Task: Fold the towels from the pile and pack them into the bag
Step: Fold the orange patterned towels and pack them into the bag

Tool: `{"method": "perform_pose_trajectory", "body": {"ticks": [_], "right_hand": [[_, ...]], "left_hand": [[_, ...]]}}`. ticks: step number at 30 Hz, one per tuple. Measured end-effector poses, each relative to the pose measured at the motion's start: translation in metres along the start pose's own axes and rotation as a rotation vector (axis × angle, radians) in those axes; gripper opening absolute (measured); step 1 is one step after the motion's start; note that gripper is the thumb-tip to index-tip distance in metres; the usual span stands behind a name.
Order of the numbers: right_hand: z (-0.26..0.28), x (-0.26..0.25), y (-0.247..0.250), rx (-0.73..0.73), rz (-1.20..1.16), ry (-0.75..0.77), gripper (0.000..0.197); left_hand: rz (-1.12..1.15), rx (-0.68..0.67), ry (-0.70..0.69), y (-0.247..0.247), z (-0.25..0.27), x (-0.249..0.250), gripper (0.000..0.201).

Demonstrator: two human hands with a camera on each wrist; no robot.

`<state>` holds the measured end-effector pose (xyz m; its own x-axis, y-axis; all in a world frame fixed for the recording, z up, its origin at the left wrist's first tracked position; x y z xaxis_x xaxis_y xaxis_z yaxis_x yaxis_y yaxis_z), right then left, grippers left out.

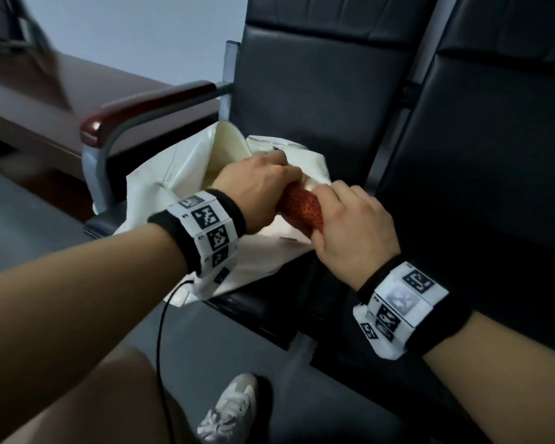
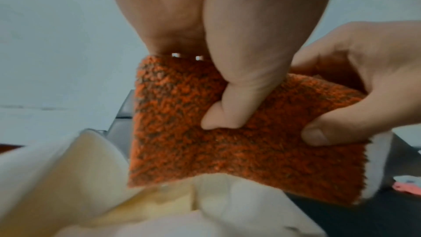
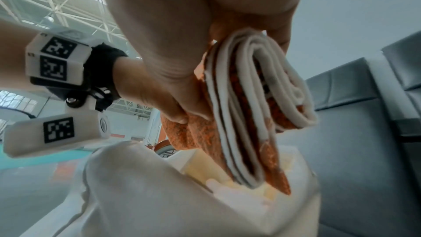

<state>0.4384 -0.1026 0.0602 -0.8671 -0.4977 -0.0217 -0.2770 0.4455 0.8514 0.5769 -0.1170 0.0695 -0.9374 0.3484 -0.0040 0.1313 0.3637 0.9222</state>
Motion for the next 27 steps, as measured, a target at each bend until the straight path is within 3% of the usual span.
{"method": "perform_pose_trajectory", "body": {"ticks": [4,11,18,22,27], "right_hand": [[-0.038,-0.028,-0.008,-0.021,0.074,0.048,0.033],[-0.072,-0.051,-0.023,-0.164,0.11,0.078,0.036],[-0.087,-0.055,-0.01,-0.136,0.066,0.055,0.032],[-0.091,-0.068,0.007,-0.21,0.028,0.067,0.065],[-0.093,-0.074,0.001,-0.241,0.076,0.072,0.053]], "left_hand": [[-0.157,-0.028,0.025,0.014,-0.006,-0.039,0.042],[-0.082,-0.037,0.15,0.01,-0.001,-0.085,0.036],[-0.114,-0.036,0.083,0.046,-0.018,-0.095,0.033],[-0.163,-0.039,0.066,0.06,-0.015,-0.099,0.029],[-0.206,-0.046,0.037,0.056,-0.006,-0.1,0.025]]}}
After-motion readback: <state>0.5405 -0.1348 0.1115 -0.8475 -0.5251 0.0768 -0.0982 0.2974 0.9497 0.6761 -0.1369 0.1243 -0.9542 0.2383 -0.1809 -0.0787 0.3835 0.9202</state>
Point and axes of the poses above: each hand's wrist, its own z-axis away from the middle knuckle, its own y-axis out of the back of the hand, x = y × z, the point moved 6 cm from there along -z, towards the middle knuckle, and after that the axes turned 7 degrees about -y, right-handed, at the moved point
